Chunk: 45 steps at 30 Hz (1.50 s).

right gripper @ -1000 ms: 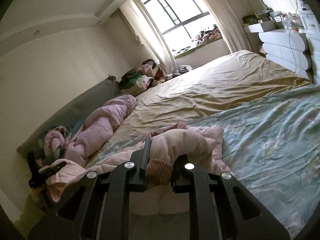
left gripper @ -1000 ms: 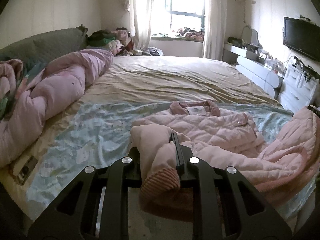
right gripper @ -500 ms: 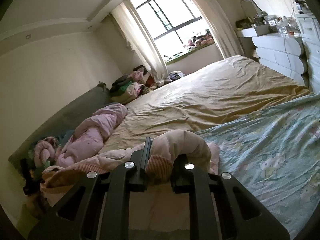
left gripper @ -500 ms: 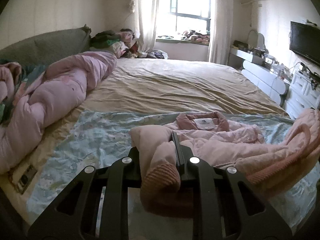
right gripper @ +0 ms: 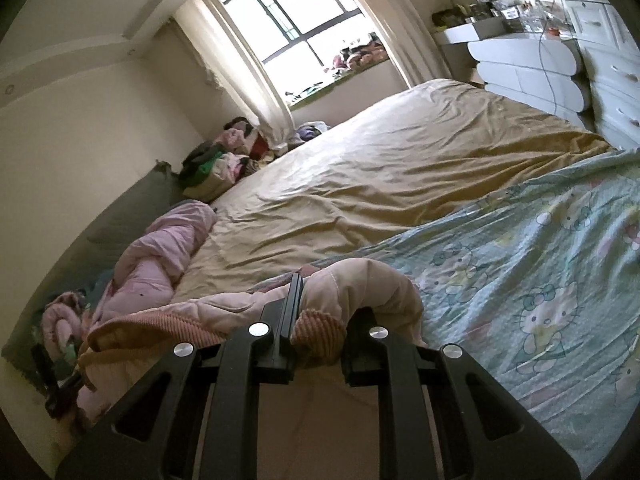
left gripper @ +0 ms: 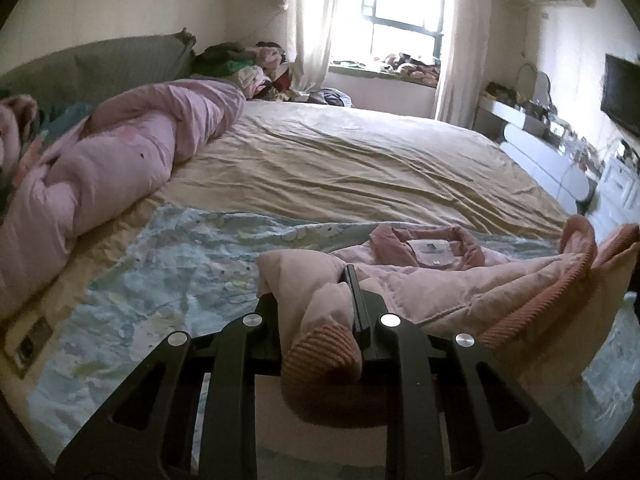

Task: Fold large clothes
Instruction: 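Lift the larger coat with both grippers, holding cuff and edge, then open the right gripper to release the coat edge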

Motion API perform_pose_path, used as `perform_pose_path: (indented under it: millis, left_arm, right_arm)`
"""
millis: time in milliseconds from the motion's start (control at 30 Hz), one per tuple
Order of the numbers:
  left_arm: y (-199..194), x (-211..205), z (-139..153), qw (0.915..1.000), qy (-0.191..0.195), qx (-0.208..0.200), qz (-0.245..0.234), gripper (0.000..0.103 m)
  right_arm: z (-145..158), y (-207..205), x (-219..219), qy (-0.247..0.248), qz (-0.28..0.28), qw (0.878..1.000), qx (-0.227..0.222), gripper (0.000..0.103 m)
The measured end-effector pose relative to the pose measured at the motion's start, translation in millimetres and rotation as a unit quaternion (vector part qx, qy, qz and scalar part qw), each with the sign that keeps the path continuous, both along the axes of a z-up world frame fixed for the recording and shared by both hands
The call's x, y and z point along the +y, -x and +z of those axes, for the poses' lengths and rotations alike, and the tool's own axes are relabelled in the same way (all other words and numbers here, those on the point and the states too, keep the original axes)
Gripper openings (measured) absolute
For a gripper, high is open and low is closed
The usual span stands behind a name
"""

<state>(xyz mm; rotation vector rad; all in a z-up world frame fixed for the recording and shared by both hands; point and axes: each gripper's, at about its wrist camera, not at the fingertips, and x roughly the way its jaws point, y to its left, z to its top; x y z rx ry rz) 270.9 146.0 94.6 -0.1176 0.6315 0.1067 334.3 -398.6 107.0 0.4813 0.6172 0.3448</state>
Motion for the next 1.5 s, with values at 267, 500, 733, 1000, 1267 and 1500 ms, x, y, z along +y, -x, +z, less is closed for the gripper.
perform_pose_path:
  millis: [267,500,733,1000,1267,1500]
  left_arm:
    - [-20,9,-27,0.9986,0.043,-0.011,0.030,0.017]
    - [-32,10,-51,0.9976,0.051,-0.016,0.043,0.018]
    - [-47,18,-74,0.9971,0.071,-0.005,0.029,0.020]
    - [-67,26,-91,0.9965,0.081,0.011,0.013,0.020]
    - [-77,31,-99,0.9948,0.099,0.019,0.006,0.020]
    - [-76,31,-96,0.9943,0.105,0.015,0.003,0.020]
  right_arm:
    - [-22,-32,10,0.016,-0.018,0.999,0.030,0.015]
    - [-38,-55,24,0.040,-0.030,0.997,0.053,0.015]
    - [-58,-77,31,0.037,-0.041,0.995,0.085,0.017]
    - [-66,-101,36,0.007,-0.044,0.991,0.130,0.026]
    - [-61,-99,35,-0.071,-0.020,0.990,0.120,0.079]
    - [-45,-42,112,0.074,0.059,0.994,0.047,0.083]
